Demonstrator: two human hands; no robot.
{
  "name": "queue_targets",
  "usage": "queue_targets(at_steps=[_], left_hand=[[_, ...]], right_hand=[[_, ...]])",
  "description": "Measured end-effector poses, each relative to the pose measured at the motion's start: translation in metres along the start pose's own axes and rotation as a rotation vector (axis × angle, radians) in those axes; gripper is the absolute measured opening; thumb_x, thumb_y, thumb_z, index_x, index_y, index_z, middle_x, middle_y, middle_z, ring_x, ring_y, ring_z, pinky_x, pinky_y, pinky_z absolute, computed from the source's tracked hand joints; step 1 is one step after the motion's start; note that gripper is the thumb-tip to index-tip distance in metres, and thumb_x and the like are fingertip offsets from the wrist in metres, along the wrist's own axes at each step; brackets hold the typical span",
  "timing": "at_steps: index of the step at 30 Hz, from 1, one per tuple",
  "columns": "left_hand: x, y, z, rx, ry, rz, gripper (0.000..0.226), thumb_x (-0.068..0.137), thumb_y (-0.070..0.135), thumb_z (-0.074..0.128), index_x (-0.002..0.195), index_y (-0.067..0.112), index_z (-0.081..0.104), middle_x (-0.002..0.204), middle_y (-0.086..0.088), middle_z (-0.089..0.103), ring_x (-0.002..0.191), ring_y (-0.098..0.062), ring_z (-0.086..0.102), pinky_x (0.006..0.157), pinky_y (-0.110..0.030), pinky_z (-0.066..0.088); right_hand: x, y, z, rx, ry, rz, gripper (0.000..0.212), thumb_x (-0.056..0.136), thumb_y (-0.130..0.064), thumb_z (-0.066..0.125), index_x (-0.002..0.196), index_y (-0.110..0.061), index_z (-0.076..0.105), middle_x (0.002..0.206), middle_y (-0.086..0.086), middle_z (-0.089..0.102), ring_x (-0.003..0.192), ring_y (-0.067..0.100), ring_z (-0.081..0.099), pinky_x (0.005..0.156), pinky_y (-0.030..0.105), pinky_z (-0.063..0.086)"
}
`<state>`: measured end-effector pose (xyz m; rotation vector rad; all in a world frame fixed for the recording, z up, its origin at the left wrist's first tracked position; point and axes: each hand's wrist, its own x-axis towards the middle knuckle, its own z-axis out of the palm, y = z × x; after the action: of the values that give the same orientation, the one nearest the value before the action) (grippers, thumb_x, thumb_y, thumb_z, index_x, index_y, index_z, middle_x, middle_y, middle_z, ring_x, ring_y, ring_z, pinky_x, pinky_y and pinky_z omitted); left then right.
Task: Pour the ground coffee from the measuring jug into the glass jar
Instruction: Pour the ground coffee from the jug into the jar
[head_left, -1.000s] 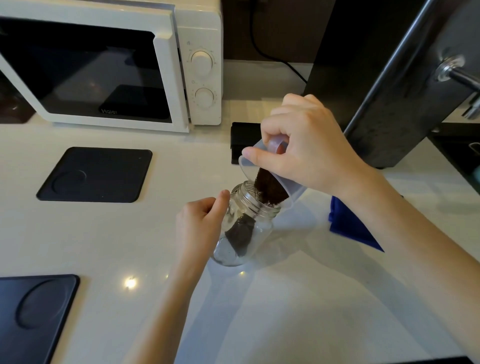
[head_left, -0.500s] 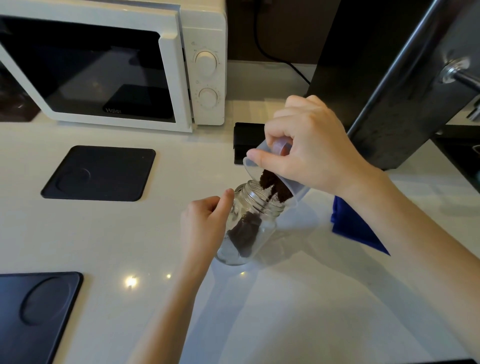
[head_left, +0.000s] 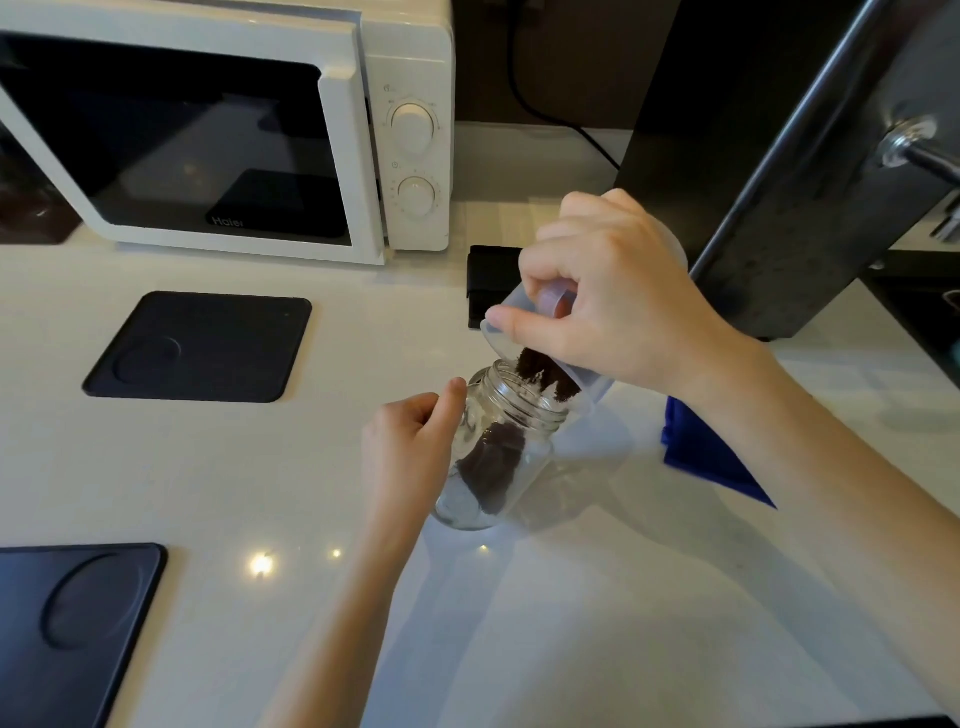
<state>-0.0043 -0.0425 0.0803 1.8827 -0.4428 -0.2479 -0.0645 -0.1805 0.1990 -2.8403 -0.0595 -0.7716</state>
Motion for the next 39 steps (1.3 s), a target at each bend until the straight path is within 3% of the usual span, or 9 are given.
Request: queue_targets(at_steps=[9, 14, 20, 29, 39], left_hand=[[-0.0007, -0.0012, 0.0007, -0.006, 0.008, 0.004, 0.055, 0.086, 0.034, 0.053, 0.046, 0.019, 0.018, 0.037, 0.005, 0.015, 0.042, -0.013, 0.017, 0.041, -0.020, 0.013], [-0.0024, -0.0011, 0.0004, -0.027, 0.015, -0.001, 0.053, 0.086, 0.034, 0.053, 0.048, 0.015, 0.021, 0.048, -0.003, 0.019, 0.048, -0.016, 0.018, 0.051, -0.031, 0.014], [-0.0027, -0.0026, 0.0010, -0.031, 0.017, -0.002, 0.057, 0.085, 0.034, 0.054, 0.043, 0.019, 0.017, 0.037, 0.005, 0.014, 0.044, -0.013, 0.016, 0.042, -0.022, 0.012], [-0.0020, -0.0042, 0.0017, -0.034, 0.016, -0.005, 0.054, 0.086, 0.035, 0.054, 0.046, 0.015, 0.023, 0.038, 0.005, 0.015, 0.046, -0.015, 0.019, 0.048, -0.029, 0.015], [-0.0017, -0.0068, 0.0017, -0.044, 0.024, 0.002, 0.058, 0.086, 0.035, 0.054, 0.042, 0.018, 0.020, 0.035, 0.005, 0.016, 0.042, -0.012, 0.017, 0.041, -0.020, 0.012]], right_hand=[[0.0006, -0.0017, -0.0004, -0.004, 0.001, -0.020, 0.039, 0.076, -0.030, 0.068, 0.055, -0.018, 0.038, 0.054, -0.003, 0.040, 0.064, 0.018, 0.038, 0.066, 0.036, 0.031], [0.0012, -0.0030, -0.0002, -0.004, -0.001, -0.016, 0.038, 0.077, -0.031, 0.068, 0.055, -0.018, 0.039, 0.055, -0.002, 0.043, 0.064, 0.019, 0.039, 0.069, 0.037, 0.034], [0.0018, -0.0031, -0.0009, 0.009, -0.011, 0.005, 0.036, 0.077, -0.033, 0.066, 0.055, -0.017, 0.042, 0.056, -0.002, 0.044, 0.065, 0.018, 0.040, 0.070, 0.036, 0.033], [0.0025, -0.0039, -0.0015, 0.015, -0.021, 0.008, 0.036, 0.077, -0.034, 0.066, 0.055, -0.016, 0.043, 0.056, -0.003, 0.043, 0.066, 0.017, 0.039, 0.071, 0.037, 0.033], [0.0037, -0.0066, -0.0028, 0.011, -0.025, 0.005, 0.036, 0.075, -0.036, 0.065, 0.055, -0.010, 0.051, 0.055, 0.000, 0.046, 0.065, 0.020, 0.041, 0.070, 0.041, 0.038]])
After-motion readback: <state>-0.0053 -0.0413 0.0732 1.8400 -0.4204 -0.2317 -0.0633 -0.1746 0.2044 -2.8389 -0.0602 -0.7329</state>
